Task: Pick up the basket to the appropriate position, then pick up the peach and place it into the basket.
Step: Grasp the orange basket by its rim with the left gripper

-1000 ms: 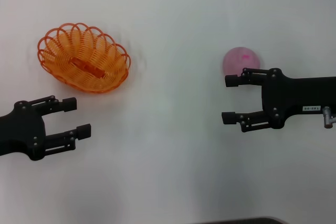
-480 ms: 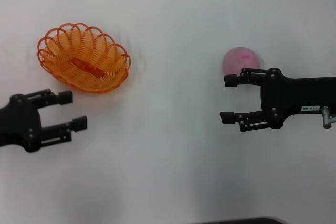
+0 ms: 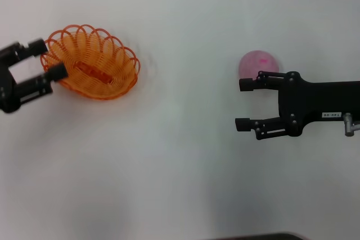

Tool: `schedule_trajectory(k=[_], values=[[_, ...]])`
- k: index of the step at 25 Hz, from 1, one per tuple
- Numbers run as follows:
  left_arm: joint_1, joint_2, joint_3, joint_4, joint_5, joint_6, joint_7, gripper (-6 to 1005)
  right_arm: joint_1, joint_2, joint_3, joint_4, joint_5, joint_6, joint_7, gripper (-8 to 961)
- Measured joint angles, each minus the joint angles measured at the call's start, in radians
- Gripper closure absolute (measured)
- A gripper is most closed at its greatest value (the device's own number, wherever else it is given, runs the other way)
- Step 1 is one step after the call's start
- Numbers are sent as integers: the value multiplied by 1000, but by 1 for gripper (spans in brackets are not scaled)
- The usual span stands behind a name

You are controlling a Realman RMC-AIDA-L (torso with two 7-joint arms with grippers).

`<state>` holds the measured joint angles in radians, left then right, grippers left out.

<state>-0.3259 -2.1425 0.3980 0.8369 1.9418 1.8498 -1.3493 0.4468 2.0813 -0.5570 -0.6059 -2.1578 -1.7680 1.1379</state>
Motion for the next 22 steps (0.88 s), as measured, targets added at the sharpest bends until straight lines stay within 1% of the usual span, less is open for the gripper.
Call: schedule_trajectory(k=[2, 7, 11, 14, 22], values=[[-4, -3, 0, -26, -53, -35, 18, 258, 1, 1, 0, 0, 1, 0, 0, 38], [-11, -9, -1, -51, -139, -141, 31, 259, 4, 1, 0, 0, 10, -1, -3, 38], [-12, -11, -1, -90, -194, -200, 70, 259, 4, 0, 0, 3, 12, 1, -7, 38], [-12, -17, -1, -116, -234, -249, 109, 259, 4, 0, 0, 6, 12, 2, -8, 38], [-12, -21, -1, -268, -408, -374, 289, 259, 4, 2, 0, 8, 14, 2, -10, 38]])
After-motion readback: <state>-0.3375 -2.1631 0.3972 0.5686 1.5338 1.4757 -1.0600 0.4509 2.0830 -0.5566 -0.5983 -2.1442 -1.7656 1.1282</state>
